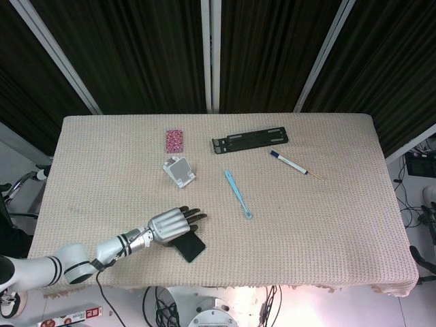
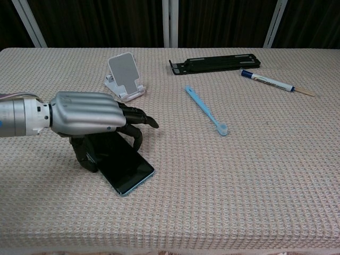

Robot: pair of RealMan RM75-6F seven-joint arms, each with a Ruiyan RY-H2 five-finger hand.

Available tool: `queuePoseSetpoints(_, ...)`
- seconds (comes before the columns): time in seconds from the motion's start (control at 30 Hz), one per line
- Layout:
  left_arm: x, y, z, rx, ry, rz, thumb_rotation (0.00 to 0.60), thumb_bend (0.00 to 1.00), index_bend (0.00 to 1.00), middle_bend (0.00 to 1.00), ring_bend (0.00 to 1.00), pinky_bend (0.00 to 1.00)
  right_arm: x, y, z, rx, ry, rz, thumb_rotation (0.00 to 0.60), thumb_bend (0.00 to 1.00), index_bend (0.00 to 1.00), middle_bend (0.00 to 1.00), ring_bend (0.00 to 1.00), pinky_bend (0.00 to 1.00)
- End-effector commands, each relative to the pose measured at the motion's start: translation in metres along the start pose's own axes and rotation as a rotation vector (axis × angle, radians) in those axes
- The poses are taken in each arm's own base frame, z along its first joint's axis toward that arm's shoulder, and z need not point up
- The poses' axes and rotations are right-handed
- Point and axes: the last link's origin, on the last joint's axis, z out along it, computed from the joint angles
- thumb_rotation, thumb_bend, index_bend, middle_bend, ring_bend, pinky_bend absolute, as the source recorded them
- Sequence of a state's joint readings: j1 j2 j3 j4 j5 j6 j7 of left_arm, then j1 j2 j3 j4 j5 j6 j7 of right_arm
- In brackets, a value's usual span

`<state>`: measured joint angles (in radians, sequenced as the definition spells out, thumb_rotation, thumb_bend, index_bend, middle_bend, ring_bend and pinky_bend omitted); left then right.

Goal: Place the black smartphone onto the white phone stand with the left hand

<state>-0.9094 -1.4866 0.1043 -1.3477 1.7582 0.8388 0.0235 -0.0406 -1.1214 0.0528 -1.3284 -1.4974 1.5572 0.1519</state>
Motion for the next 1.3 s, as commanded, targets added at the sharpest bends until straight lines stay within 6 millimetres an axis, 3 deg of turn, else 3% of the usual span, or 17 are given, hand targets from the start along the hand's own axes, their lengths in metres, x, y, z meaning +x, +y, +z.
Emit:
queuePoseSetpoints(0.03,0.000,0.001,0.000,-0.001,0.002,-0.007,0.600,0.11,0.49,0.05,0.06,0.25,0.000,0.000,0.000,-0.001,-0.002,0.000,0.600,0.18,0.00,0.00,0.00,0.00)
queuePoseSetpoints(0.17,0.001,0.001,-0.001,-0.001,0.004,-0.012,0.600,0.18,0.57,0.06,0.06,0.25,-0.001,0.001,0.001,-0.003,-0.008,0.001,0.600,0.18,0.00,0.00,0.00,0.00)
queuePoseSetpoints(0.33,0.004,0.000,-0.002,0.005,0.028,-0.030,0.600,0.23,0.60,0.07,0.07,0.25,-0.001,0.002,0.000,-0.006,-0.015,-0.001,0.600,0.18,0.00,0.00,0.00,0.00)
queuePoseSetpoints(0.87,0.007,-0.001,-0.005,0.013,0.041,-0.052,0.600,0.30,0.61,0.37,0.07,0.25,0.000,0.000,0.001,-0.005,-0.023,-0.005,0.600,0.18,0.00,0.00,0.00,0.00)
queuePoseSetpoints(1.07,0.011,0.000,-0.007,0.014,0.063,-0.084,0.600,0.32,0.61,0.42,0.19,0.40,-0.001,-0.001,0.001,-0.001,-0.025,-0.005,0.600,0.18,0.00,0.00,0.00,0.00)
queuePoseSetpoints(1.3,0.012,-0.001,-0.008,0.015,0.085,-0.087,0.600,0.33,0.61,0.43,0.28,0.44,-0.001,-0.002,0.001,0.000,-0.027,-0.006,0.600,0.18,0.00,0.00,0.00,0.00)
